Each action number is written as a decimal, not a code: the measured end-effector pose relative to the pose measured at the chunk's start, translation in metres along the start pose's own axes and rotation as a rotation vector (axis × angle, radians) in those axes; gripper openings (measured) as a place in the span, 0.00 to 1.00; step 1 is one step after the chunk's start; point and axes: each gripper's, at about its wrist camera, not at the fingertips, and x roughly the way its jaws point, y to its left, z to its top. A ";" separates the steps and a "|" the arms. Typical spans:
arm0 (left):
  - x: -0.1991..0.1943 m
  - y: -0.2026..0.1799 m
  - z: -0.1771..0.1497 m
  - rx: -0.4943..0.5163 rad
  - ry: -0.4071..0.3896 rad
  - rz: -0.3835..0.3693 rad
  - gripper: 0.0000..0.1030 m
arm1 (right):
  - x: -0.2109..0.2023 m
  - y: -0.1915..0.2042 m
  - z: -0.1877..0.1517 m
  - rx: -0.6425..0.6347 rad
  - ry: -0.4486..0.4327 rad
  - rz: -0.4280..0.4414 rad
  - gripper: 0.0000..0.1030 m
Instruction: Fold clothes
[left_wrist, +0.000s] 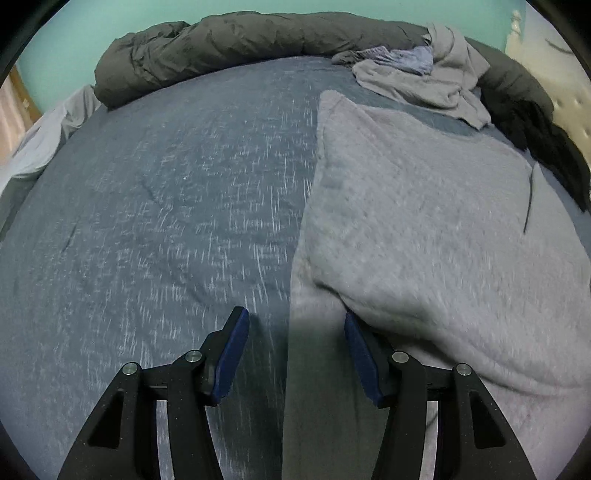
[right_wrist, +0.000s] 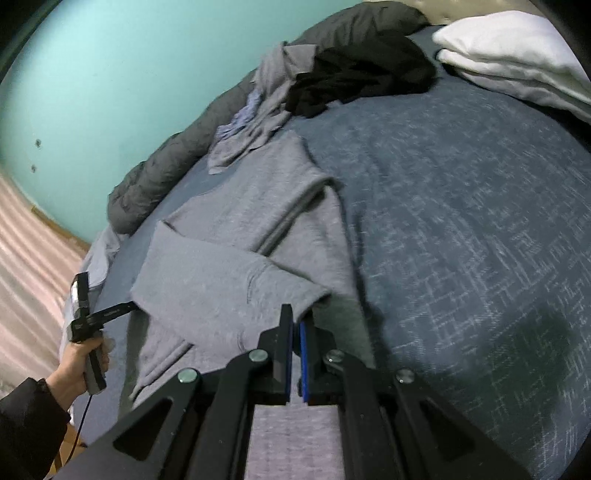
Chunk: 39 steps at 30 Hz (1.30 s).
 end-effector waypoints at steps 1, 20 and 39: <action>0.001 0.001 0.002 0.000 -0.007 0.003 0.56 | 0.001 -0.001 0.000 0.004 0.006 0.003 0.03; -0.015 0.058 0.001 -0.200 -0.027 0.024 0.39 | 0.015 0.002 -0.011 -0.060 0.126 -0.049 0.03; 0.017 0.022 0.000 -0.096 0.054 -0.057 0.53 | 0.006 -0.017 -0.001 0.004 0.113 -0.071 0.38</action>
